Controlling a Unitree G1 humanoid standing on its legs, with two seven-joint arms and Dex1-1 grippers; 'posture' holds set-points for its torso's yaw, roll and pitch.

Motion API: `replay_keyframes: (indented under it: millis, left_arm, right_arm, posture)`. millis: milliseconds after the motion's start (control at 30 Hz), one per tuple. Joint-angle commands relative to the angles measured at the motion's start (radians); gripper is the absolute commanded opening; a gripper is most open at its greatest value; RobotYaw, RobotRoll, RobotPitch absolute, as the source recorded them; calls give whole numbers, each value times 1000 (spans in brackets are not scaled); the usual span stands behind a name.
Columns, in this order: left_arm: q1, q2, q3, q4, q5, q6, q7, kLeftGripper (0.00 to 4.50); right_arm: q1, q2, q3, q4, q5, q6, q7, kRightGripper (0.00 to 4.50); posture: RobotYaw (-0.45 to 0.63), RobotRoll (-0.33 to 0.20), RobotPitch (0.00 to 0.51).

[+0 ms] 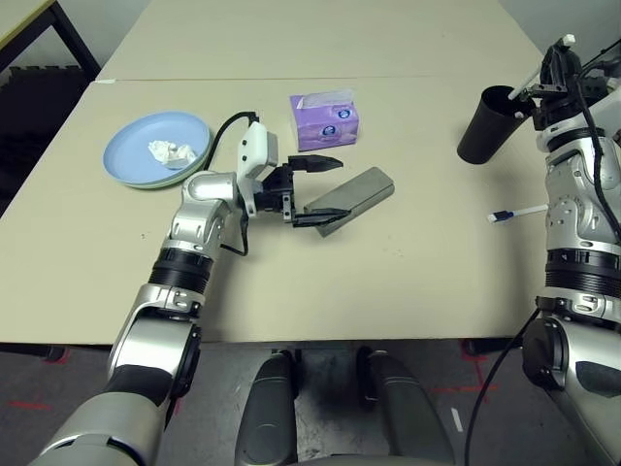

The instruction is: Organize and tidy the items on the table.

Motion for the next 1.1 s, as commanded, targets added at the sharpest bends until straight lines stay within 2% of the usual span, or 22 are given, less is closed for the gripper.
replay_keyframes:
  millis: [33,167,333,500,600,767,933,1100]
  left_arm:
    - [16,7,2,-4,17,11,28,4500]
    - [19,8,1,1,31,-3,63,4500]
    - [22,8,-1,2,40,-14,78,4500]
    - [26,11,-4,0,46,-20,78,4500]
    - [25,4,4,4,32,-26,67,4500]
    - [16,-3,15,4,16,-20,65,4500]
    - [5,2,19,14,39,-32,87,4500]
    - [-20,-18,36,10,42,20,177,4500]
  right_arm:
    - [16,-8,14,8,8,43,-2,1065]
    - [15,-11,26,-2,19,63,12,2425]
    - [-13,-42,33,9,23,47,48,4392]
    - [-52,-90,69,8,77,27,240,4455]
    - [-38,-203,212,-20,84,48,577,4455]
    - [11,-351,377,6,30,8,895,4455]
    - [27,-479,533,116,-117,-147,1134,4455]
    - [-53,-520,660,308,-310,-300,1187,4455]
  posture:
    - [85,0,188]
    - [86,0,188]
    - [89,0,189]
    - [88,0,188]
    - [86,0,189]
    - [87,0,192]
    - [100,0,194]
    - [115,0,197]
